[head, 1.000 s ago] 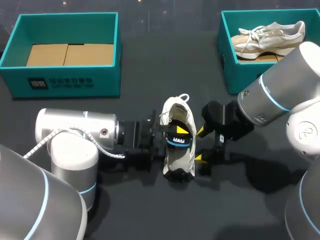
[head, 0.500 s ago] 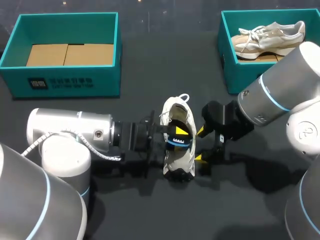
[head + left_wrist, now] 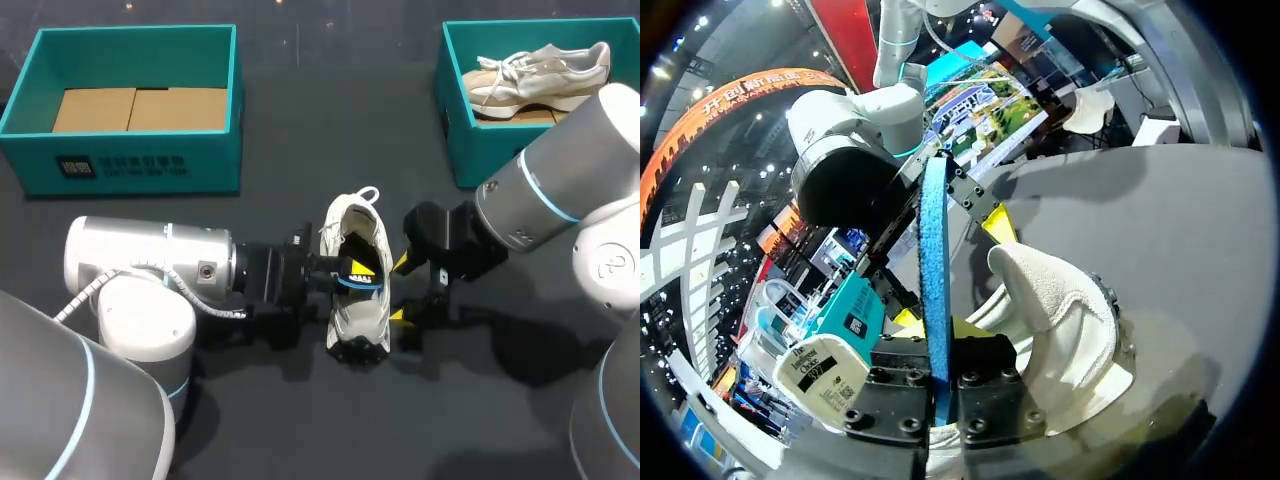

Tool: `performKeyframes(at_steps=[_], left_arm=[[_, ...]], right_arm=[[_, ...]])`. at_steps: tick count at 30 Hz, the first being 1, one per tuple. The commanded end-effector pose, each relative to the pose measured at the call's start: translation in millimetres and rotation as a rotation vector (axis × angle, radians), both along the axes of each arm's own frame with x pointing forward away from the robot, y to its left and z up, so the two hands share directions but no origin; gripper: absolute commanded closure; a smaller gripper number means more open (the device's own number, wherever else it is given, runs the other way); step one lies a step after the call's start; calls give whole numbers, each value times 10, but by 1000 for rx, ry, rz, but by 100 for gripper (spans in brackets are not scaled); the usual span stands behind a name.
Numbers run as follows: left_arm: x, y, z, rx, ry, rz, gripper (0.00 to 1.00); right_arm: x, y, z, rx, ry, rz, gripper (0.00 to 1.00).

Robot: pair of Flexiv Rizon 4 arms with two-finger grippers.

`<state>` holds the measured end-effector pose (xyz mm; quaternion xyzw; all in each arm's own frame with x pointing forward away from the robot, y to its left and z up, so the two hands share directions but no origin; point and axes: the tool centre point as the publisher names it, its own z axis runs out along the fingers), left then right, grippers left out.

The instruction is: Take the shoe out of the shoebox, open the shoe tongue, remove and reinsert the insole, then place the shoe into the shoebox

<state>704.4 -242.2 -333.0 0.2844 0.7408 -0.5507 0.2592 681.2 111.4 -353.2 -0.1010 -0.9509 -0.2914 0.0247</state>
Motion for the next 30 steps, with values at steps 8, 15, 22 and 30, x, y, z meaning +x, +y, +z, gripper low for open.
performKeyframes(at_steps=[8,15,22,30], left_arm=[[83,-76,-136,34,-12,47,100],[-47,21,41,8,5,36,65],[-130,93,204,0,-4,19,64],[-103,15,113,35,-6,15,100]], right_arm=[[-13,-1,-2,0,-2,-1,0],[-13,-1,-2,0,-2,-1,0],[-13,-1,-2,0,-2,-1,0],[-13,-1,-2,0,-2,-1,0]])
